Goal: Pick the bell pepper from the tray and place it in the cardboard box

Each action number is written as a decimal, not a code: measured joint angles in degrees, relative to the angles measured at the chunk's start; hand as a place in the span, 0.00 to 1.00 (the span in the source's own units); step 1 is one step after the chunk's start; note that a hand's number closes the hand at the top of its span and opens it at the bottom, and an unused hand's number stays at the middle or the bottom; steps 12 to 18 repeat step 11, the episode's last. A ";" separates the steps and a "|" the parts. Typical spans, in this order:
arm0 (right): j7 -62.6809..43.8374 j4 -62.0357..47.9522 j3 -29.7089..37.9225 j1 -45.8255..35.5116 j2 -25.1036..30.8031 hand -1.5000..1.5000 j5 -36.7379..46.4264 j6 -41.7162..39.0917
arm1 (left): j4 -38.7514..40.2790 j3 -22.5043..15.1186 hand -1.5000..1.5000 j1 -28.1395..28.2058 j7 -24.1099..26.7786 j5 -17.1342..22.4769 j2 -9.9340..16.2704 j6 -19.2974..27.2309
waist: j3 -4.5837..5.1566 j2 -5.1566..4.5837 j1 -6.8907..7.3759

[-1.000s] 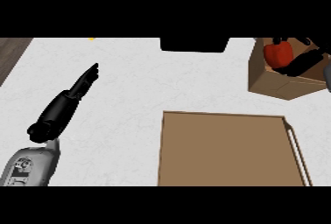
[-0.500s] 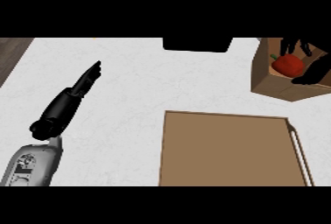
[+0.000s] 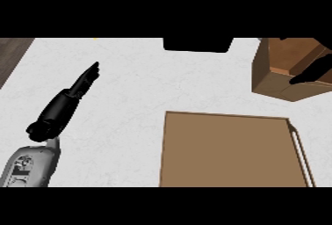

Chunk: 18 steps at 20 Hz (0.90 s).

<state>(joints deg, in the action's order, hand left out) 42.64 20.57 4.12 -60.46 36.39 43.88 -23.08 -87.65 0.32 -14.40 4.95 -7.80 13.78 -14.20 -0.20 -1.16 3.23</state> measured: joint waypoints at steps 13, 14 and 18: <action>-12.86 -13.25 21.93 -5.55 2.43 0.00 -22.50 -9.56 | 0.56 -0.69 0.50 -0.72 0.32 -0.64 -1.07 0.56 | -0.04 -0.64 0.36; -12.86 -13.25 21.93 -5.55 2.43 0.00 -22.50 -9.56 | 0.56 -0.69 0.50 -0.72 0.32 -0.64 -1.07 0.56 | -0.04 -0.64 0.36; -12.86 -13.25 21.93 -5.55 2.43 0.00 -22.50 -9.56 | 0.56 -0.69 0.50 -0.72 0.32 -0.64 -1.07 0.56 | -0.04 -0.64 0.36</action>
